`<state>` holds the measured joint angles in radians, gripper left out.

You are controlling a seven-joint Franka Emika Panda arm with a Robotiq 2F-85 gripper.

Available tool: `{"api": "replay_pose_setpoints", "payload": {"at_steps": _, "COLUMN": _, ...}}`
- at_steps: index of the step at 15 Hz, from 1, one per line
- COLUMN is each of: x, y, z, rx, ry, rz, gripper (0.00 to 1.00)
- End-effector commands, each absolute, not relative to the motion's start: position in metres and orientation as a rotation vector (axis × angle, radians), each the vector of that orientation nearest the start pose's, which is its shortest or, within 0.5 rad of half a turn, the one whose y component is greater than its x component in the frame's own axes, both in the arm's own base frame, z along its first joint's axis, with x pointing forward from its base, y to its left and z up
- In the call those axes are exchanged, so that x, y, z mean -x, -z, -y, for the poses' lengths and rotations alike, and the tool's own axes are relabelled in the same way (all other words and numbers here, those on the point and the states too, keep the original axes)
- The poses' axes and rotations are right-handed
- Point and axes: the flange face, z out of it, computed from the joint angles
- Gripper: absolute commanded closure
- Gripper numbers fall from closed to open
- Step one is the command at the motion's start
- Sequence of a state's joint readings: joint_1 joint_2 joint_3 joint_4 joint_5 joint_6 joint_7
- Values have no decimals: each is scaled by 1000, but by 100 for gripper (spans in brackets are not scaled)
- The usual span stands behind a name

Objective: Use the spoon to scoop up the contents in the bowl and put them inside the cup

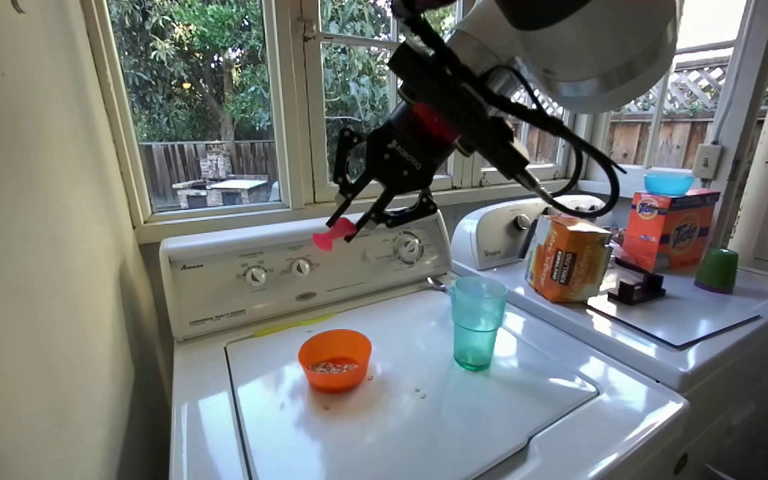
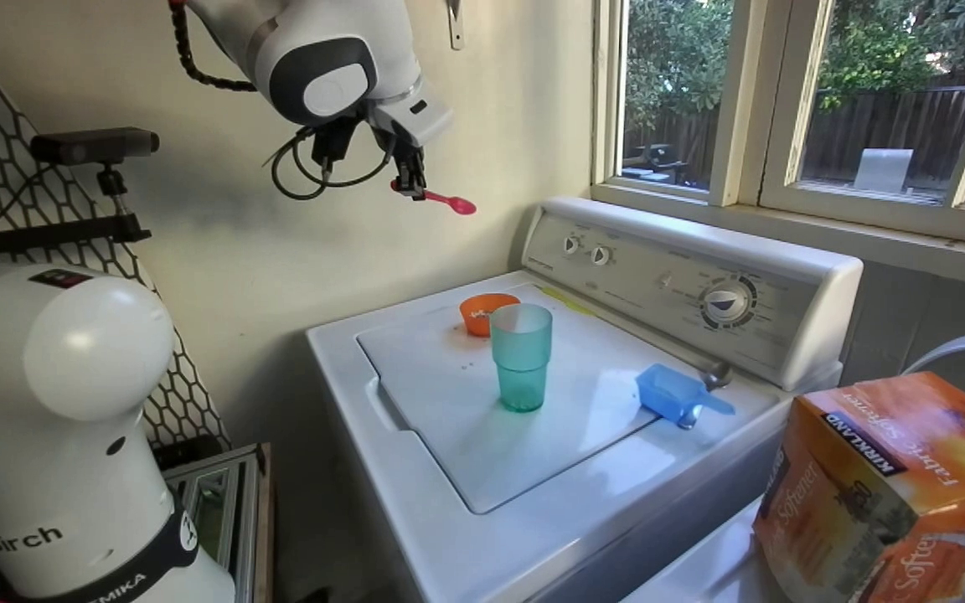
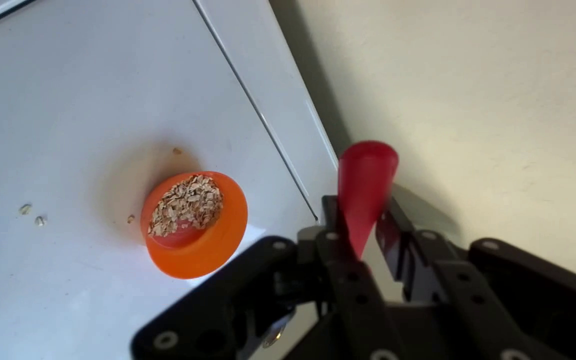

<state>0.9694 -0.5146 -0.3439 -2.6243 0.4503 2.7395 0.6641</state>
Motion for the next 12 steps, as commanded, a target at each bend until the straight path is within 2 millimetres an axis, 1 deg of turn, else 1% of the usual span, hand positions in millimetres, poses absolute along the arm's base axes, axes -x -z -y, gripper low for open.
{"api": "replay_pose_setpoints", "payload": {"at_steps": 1, "x": -357, "y": -470, "z": -231, "rx": 2373, "ry": 201, "rz": -497, "gripper": 78}}
{"api": "replay_pose_setpoints", "payload": {"at_steps": 2, "x": -354, "y": -469, "z": -234, "rx": 2375, "ry": 196, "rz": -489, "gripper": 78}}
{"api": "replay_pose_setpoints", "payload": {"at_steps": 3, "x": -352, "y": -468, "z": -237, "rx": 2380, "ry": 191, "rz": -481, "gripper": 94}}
{"api": "replay_pose_setpoints", "payload": {"at_steps": 7, "x": -362, "y": -439, "z": -232, "rx": 2389, "ry": 144, "rz": -535, "gripper": 94}}
{"api": "replay_pose_setpoints", "payload": {"at_steps": 12, "x": -371, "y": -386, "z": -233, "rx": 2433, "ry": 1, "rz": -564, "gripper": 94}}
